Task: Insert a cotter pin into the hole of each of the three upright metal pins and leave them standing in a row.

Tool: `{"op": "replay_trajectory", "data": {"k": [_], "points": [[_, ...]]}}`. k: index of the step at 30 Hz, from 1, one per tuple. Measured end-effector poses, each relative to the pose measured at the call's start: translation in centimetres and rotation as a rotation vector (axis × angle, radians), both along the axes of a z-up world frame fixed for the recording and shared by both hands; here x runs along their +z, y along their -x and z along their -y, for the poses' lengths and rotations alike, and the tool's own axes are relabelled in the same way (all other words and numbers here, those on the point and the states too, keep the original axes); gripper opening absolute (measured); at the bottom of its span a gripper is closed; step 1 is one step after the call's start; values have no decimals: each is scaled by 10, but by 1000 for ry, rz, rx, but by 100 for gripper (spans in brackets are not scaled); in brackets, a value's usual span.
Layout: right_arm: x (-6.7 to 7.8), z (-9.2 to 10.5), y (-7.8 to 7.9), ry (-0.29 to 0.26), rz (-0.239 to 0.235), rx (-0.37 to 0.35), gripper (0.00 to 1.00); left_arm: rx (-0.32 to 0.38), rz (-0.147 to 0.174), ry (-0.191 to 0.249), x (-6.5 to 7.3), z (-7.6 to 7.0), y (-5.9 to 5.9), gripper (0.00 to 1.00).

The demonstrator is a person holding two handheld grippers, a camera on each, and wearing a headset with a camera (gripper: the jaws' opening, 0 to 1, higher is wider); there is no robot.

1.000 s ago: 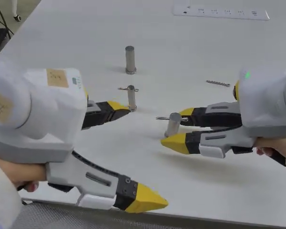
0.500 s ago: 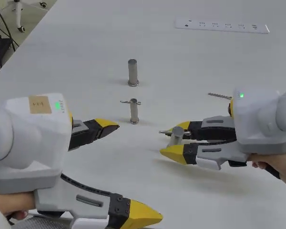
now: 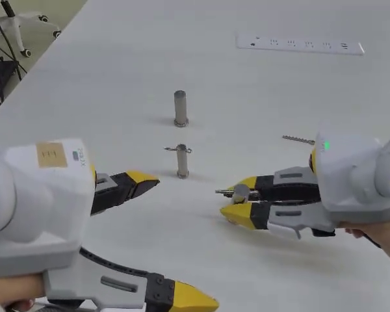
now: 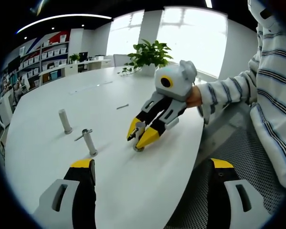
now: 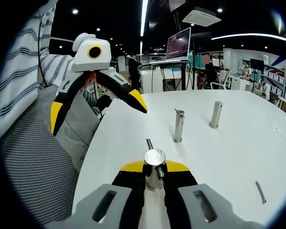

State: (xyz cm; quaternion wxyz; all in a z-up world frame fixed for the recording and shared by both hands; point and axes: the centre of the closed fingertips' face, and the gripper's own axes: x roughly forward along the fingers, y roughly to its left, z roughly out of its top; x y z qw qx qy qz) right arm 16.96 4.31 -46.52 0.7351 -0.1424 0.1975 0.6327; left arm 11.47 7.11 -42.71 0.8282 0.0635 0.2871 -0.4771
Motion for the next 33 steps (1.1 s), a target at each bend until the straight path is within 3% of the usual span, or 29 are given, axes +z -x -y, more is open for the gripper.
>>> {"op": "replay_trajectory", "data": {"k": [8,22,33], "points": [[0,7,-4,23,17,6,9,8,-5,-7,-1,-3,0,97],[8,28,-48,52,68,-38,9,24,-8,-11,1,-6,1,97],[5,26,-59,53,76,-14,9,37,-9,-16,1,-10,1,97]]}}
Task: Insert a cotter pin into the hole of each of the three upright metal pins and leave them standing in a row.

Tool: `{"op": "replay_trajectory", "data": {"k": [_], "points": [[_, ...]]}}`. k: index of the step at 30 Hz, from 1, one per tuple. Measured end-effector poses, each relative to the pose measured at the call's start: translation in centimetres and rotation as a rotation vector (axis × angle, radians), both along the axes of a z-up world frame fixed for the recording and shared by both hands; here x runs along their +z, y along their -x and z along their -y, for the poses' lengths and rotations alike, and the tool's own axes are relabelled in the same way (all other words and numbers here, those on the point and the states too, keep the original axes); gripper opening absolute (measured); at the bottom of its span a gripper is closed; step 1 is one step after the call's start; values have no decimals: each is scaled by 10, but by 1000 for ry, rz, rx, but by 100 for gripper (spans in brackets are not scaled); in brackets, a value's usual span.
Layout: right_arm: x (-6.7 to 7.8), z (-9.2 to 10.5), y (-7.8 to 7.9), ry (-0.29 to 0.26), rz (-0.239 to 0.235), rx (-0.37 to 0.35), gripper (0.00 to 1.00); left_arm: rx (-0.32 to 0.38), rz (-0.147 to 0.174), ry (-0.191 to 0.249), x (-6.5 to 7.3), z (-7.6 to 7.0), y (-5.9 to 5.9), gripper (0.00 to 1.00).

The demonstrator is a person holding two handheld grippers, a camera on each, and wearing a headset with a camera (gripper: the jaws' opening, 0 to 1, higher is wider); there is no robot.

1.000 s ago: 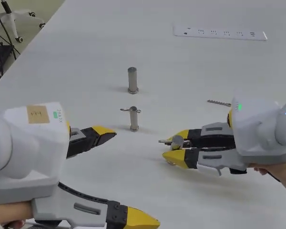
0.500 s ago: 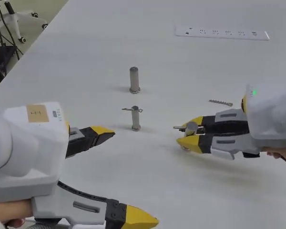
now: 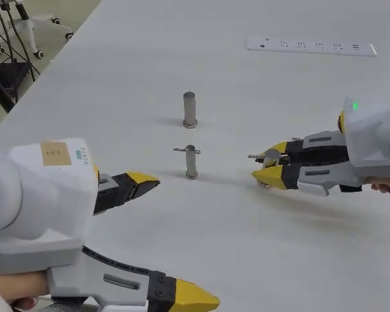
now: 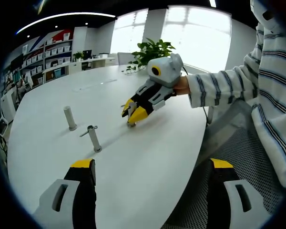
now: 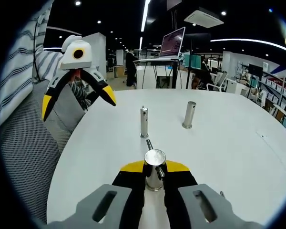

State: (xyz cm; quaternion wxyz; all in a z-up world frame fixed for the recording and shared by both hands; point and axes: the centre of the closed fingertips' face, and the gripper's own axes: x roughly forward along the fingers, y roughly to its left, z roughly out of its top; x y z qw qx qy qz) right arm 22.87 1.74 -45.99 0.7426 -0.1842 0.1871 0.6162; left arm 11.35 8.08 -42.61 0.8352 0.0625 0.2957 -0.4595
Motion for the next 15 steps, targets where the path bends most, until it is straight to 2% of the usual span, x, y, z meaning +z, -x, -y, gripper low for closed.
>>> {"op": "replay_trajectory", "data": {"k": [15], "points": [[-4,-5,-2,-13,-8,8,9,5,-11,-2,-2,-3,0,96]]}}
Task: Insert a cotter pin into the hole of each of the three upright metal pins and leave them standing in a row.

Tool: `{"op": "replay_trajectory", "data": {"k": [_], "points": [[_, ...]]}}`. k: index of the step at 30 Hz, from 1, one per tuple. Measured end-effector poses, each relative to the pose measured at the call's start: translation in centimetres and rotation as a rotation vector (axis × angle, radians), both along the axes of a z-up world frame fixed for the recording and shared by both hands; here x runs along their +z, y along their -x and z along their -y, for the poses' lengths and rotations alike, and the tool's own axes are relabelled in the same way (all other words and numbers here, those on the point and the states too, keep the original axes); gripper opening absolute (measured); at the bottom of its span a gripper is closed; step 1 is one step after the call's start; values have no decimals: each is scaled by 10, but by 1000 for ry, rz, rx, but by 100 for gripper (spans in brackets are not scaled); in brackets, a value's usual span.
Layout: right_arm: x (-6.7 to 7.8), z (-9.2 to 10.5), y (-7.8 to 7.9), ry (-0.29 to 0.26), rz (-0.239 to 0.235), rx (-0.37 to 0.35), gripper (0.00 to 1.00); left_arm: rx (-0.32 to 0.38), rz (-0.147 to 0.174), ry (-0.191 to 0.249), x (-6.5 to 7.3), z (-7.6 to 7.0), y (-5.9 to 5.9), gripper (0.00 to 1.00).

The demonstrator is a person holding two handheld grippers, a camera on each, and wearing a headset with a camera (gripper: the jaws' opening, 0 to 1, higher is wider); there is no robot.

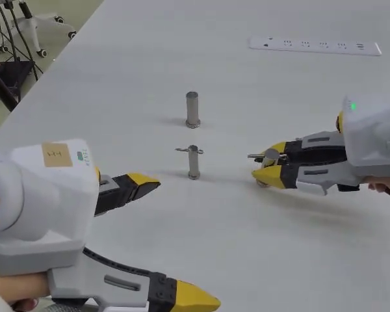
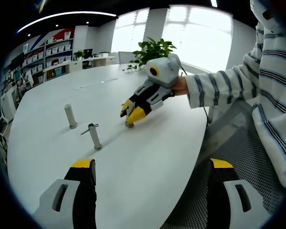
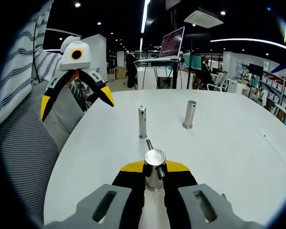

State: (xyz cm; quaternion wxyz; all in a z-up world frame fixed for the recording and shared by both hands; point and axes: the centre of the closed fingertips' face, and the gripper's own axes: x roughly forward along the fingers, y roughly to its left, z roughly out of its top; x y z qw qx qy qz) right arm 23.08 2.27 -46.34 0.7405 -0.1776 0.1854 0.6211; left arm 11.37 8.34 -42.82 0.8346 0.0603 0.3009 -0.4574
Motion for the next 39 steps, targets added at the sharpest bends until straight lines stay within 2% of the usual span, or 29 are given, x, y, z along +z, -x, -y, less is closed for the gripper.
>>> {"op": "replay_trajectory", "data": {"k": [13,15,19,21,23,25,26,30,31,33,35,39], "points": [[0,-1,-3,-26,-21,-25,9,1,-12,-8,-2,-1,0,96],[0,-1,-4,-21,-9,-32,9,4,-7,-11,-2,-2,-1,96],[0,-1,-4,-31,-18,-53,9,10,-5,-6,-1,-3,-1,96],[1,-1,-4,-37,-43,-80,10,9,-6,-8,-1,-3,-1,96],[8,-1,-7,-70,-54,-110,17,8,-11,-6,-1,-3,0,96],[11,1,-9,-65,-42,-124,35,7,-10,-2,0,-2,-1,96],[14,4,-11,-64,-46,-137,40,10,-7,3,1,-2,-1,96],[35,12,-11,-89,-34,-168,51,20,4,18,6,-2,-7,96],[41,13,-11,-101,-7,-169,54,22,7,19,7,-3,-8,96],[49,17,-8,-111,-13,-180,59,22,13,28,9,-3,-10,96],[57,22,-3,-132,-30,-199,65,4,38,9,10,-4,-11,96],[63,31,4,-133,-52,-234,78,9,47,12,12,-4,-13,96]]}}
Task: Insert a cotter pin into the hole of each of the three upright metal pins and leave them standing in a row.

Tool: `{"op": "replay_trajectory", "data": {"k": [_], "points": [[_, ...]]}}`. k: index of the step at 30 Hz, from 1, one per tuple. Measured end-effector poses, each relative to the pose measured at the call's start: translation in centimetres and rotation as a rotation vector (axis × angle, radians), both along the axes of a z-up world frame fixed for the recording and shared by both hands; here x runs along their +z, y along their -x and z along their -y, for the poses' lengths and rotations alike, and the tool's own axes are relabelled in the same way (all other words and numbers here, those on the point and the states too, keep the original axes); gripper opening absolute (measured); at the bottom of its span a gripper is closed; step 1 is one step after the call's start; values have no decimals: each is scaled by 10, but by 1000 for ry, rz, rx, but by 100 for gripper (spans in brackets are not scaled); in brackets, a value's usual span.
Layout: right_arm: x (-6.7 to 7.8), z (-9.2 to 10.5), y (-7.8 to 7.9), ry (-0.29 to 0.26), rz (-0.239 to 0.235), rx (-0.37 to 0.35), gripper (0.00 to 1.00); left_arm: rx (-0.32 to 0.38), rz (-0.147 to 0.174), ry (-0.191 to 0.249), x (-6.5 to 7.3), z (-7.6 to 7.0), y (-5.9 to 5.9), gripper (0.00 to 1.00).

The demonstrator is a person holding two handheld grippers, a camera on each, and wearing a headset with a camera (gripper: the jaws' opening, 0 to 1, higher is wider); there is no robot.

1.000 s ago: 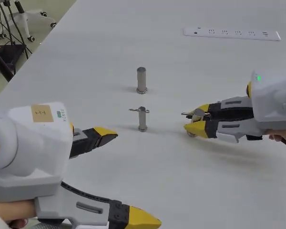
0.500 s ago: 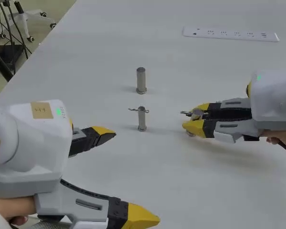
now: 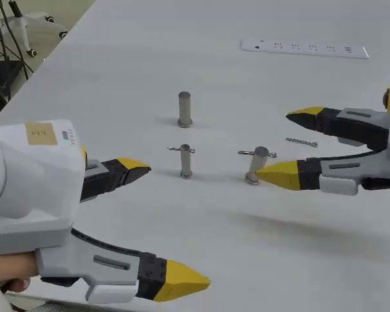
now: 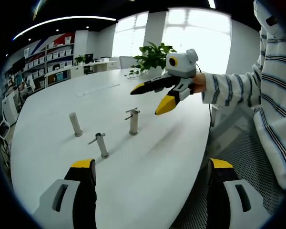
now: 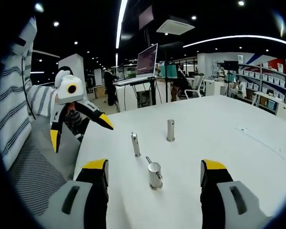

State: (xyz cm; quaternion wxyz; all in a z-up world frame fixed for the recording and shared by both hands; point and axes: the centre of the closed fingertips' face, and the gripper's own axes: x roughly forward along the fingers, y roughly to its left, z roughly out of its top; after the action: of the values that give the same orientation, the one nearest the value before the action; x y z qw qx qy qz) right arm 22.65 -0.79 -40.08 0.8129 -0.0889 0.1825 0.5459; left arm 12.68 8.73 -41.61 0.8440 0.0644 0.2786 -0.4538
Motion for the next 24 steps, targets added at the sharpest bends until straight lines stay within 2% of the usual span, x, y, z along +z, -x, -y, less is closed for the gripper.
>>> {"op": "replay_trajectory", "data": {"k": [4,7,10,12,13,18,24], "points": [[0,13,10,30,-7,-37,81,23,11,47,9,-1,-5,96],[-2,21,17,38,-35,-68,86,52,23,86,16,-4,-12,96],[-3,27,21,38,-62,-95,90,67,32,96,19,-7,-16,96],[-3,32,19,47,-51,-136,95,74,37,95,20,-10,-20,96],[-3,34,19,41,-63,-148,97,76,38,94,20,-11,-21,96],[-2,37,19,-9,-111,-206,98,98,47,102,24,-17,-31,96],[-8,45,25,-12,-153,-256,98,128,57,124,30,-23,-44,96]]}}
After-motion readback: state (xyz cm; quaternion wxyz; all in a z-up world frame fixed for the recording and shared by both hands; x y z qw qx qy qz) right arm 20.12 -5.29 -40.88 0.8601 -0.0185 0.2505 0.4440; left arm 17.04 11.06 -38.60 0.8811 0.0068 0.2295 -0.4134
